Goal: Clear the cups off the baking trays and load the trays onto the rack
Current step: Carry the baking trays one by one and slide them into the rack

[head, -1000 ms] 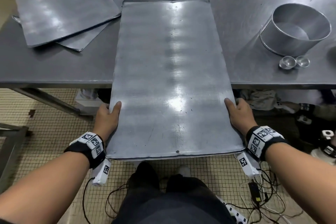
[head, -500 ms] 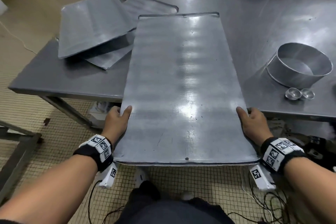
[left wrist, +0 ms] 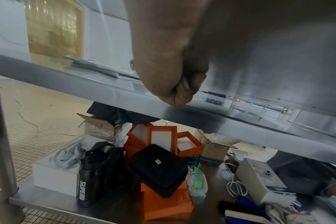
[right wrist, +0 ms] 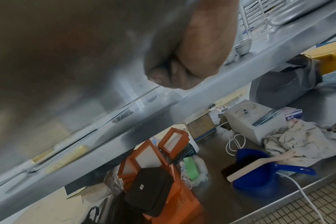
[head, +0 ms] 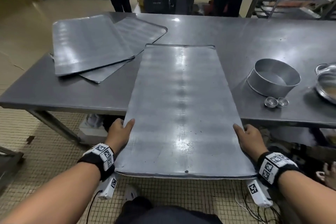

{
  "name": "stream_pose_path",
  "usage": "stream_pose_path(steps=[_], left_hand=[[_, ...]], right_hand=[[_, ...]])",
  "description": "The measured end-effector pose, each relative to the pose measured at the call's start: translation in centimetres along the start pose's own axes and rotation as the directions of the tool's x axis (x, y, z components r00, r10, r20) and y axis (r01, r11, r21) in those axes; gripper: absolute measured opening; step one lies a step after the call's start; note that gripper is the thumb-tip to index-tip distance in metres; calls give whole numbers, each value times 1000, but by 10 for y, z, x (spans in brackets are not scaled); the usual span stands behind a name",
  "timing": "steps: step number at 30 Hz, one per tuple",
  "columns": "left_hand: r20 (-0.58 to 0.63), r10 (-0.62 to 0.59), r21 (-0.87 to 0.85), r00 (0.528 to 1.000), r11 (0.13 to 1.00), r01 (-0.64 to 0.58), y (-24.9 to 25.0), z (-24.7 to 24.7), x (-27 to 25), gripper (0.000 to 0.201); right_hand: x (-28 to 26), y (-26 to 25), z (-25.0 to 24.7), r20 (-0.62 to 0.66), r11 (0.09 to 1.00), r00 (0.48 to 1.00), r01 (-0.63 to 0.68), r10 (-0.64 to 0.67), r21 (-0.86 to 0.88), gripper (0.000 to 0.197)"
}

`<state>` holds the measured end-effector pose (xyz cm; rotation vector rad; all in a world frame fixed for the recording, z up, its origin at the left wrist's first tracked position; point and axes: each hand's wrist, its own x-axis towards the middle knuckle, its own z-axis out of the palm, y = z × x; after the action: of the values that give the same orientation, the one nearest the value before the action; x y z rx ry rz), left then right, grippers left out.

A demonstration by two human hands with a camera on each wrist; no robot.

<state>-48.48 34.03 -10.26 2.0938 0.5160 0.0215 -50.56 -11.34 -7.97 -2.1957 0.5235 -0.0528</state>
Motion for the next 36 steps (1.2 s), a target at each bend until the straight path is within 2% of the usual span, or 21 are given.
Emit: stream_pose_path(steps=[5, 9, 15, 19, 21, 25, 27, 33, 36], left_hand=[[8, 53, -9, 999, 999, -53, 16, -2, -9, 41], [-52, 143, -18, 988, 989, -144, 41, -25, -5, 30], [-195, 151, 10, 969, 988, -152, 54, -94, 35, 46], [-306, 210, 5, 929, 976, -219, 64, -158, 53, 41], [-361, 220, 29, 906, 974, -225, 64, -194, 61, 47], [-473, 244, 76, 847, 969, -236, 59, -273, 72, 49], [-549, 240, 115, 800, 971, -212, 60, -311, 73, 48], [-664, 196, 136, 722, 981, -140, 51, -418, 71, 50], [-726, 191, 150, 660, 981, -120, 51, -458, 55, 41]], right_hand=[[-6, 4, -7, -27, 1000, 1000, -3, 3, 7, 38], [11, -23, -4, -24, 999, 999, 46, -46, -3, 42], [33, -116, 18, 2, 982, 982, 188, -189, 9, 40], [46, -188, 49, 27, 953, 955, 293, -296, 76, 38], [48, -227, 68, 29, 932, 938, 341, -347, 120, 37], [48, -307, 113, 46, 872, 885, 445, -463, 204, 37], [48, -345, 137, 67, 835, 852, 487, -518, 257, 40], [43, -458, 210, 121, 715, 725, 613, -678, 337, 39], [39, -505, 245, 144, 647, 648, 662, -748, 378, 42]])
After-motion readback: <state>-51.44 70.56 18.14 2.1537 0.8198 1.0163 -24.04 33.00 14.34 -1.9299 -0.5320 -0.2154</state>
